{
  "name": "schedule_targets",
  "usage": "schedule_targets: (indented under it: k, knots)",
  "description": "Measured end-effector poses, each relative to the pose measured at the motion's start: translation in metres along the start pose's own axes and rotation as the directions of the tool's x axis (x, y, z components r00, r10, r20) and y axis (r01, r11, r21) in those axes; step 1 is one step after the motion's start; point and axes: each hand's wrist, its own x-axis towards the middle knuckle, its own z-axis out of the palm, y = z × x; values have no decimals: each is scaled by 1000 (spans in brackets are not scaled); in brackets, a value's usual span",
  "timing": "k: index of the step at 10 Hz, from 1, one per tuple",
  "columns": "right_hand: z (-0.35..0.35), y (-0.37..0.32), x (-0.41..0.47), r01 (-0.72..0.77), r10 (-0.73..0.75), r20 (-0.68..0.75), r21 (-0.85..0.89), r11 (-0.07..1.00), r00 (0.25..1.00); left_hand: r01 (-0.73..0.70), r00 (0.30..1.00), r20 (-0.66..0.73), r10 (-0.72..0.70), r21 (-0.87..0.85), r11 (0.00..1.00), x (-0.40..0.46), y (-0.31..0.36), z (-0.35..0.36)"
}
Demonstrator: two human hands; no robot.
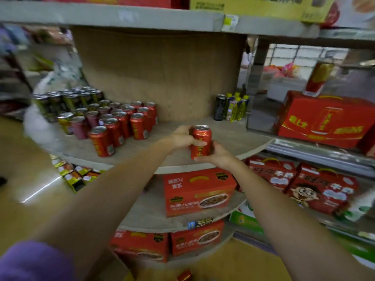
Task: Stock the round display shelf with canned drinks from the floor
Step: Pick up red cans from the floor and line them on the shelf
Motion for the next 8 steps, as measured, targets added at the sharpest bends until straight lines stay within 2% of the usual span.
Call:
schedule_targets:
  k: [2,4,6,7,8]
  knots:
    - [64,-47,12,120,-118,-28,125,985,993,60,994,-100,-50,92,994,-43,0,-59]
    - [128,-66,46,185,-183,-29,134,974,983,63,985,-164,-54,51,997,-66,-21,-111]
    - [181,-75,83,141,-139,-26,82,987,990,5,987,-162,6,67,998,-68,-52,-167]
    - [201,-99,75,101,-102,-34,-31,994,994,11,991,-134,20,233,973,-69,-59,-191]
    - [220,-111,77,55,-60,-48,-93,994,997,16,990,-135,45,422,906,-57,-71,-215]
